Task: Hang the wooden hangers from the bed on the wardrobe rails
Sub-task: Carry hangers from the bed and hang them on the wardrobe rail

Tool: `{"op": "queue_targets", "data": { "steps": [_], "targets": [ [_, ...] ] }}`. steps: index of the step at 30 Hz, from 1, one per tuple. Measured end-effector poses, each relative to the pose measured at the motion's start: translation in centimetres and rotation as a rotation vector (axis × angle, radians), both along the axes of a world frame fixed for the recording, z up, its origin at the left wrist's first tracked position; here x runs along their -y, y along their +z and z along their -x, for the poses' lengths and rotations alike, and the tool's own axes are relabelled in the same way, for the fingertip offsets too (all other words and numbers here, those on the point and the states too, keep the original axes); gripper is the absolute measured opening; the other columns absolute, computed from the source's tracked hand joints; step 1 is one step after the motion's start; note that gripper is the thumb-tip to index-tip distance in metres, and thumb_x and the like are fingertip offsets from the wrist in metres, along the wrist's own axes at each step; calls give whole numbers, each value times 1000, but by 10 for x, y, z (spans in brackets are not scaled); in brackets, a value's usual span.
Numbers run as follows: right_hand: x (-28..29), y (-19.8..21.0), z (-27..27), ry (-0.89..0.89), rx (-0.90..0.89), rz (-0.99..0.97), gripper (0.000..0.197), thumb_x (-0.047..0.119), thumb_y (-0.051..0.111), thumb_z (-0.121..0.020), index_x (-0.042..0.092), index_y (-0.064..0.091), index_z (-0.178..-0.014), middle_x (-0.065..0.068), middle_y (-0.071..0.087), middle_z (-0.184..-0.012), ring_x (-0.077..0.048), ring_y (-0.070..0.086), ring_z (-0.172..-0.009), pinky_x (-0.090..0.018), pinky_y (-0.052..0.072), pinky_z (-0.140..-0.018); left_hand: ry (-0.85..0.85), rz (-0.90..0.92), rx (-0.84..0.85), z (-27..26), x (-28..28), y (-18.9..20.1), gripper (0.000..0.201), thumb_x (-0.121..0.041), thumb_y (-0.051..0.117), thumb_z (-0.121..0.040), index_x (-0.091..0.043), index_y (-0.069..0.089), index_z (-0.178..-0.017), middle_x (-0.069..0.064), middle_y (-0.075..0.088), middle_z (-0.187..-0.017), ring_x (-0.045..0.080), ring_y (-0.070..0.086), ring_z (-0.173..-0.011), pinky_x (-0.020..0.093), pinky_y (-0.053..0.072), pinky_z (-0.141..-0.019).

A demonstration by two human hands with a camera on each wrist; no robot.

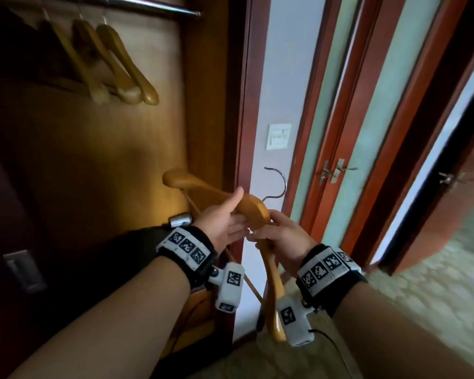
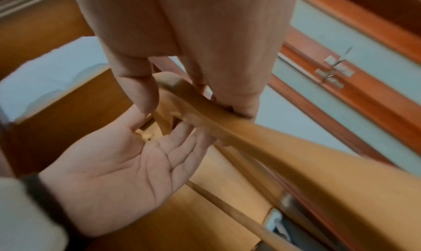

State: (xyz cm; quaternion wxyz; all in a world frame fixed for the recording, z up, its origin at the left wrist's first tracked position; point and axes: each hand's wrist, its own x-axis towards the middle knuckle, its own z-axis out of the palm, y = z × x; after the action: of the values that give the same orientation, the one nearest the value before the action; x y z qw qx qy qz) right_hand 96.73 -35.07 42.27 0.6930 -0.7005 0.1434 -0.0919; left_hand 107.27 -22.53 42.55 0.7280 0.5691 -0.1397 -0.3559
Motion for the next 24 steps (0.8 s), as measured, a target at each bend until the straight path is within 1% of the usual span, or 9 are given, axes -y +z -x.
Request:
{"op": "queue_targets", "data": {
  "steps": [3,6,8,10,13,16,19,22,24],
  "targets": [
    [1,27,-20,111,79,32,46,1,69,-73,12,59,-116,-16,66,-90,-25,61,-79,-36,46,-69,71,-3,27,-15,-5,38,78,-70,66,-80,-10,60,-129,11,75,-114,23,73,-104,40,54,-97],
    [7,51,-33,176,131,111,46,-4,64,-83,13,52,-124,-3,67,-79,-15,64,-69,-30,52,-65,118,-23,54,-24,-5,78,73,-71,57,-86,-11,63,-126,9,76,-111,22,73,-104,38,55,-93],
    [11,60,-36,218,120,152,50,5,66,-83,15,47,-128,-2,71,-77,-19,67,-73,-43,59,-75,165,-29,69,-29,-4,102,74,-72,55,-87,-11,63,-127,9,75,-113,24,70,-109,39,53,-96],
    [16,67,-39,268,100,170,49,12,65,-84,13,47,-130,-9,73,-91,-27,70,-82,-48,56,-84,210,-26,91,-35,-2,123,75,-72,54,-87,-11,62,-130,9,75,-114,24,69,-112,39,54,-94],
    [22,78,-47,343,120,190,33,10,63,-90,9,55,-123,-17,71,-107,-35,70,-95,-50,56,-86,259,-44,133,-45,2,150,78,-73,55,-85,-9,62,-130,8,75,-113,23,69,-111,36,55,-89],
    [28,90,-65,369,195,225,21,6,62,-91,9,60,-112,-15,73,-100,-29,71,-84,-46,56,-79,274,-66,188,-56,8,168,83,-74,54,-84,-6,60,-131,10,75,-114,23,70,-110,34,56,-90],
    [31,105,-91,368,266,217,21,12,66,-87,13,63,-107,-10,73,-92,-29,71,-77,-48,57,-71,278,-79,225,-73,9,185,80,-74,42,-90,-6,59,-128,12,75,-111,24,72,-106,35,57,-88],
    [28,121,-125,371,325,180,14,5,65,-90,12,62,-101,-2,69,-79,-13,66,-65,-27,51,-58,268,-119,253,-98,2,202,83,-77,30,-93,-8,58,-129,15,75,-111,30,71,-107,43,57,-90],
    [21,132,-149,367,352,163,13,4,64,-91,10,62,-102,-1,67,-78,-11,65,-65,-24,50,-59,250,-171,289,-117,-7,212,87,-80,27,-91,-8,56,-130,16,74,-113,32,69,-110,44,56,-92]
  ]
}}
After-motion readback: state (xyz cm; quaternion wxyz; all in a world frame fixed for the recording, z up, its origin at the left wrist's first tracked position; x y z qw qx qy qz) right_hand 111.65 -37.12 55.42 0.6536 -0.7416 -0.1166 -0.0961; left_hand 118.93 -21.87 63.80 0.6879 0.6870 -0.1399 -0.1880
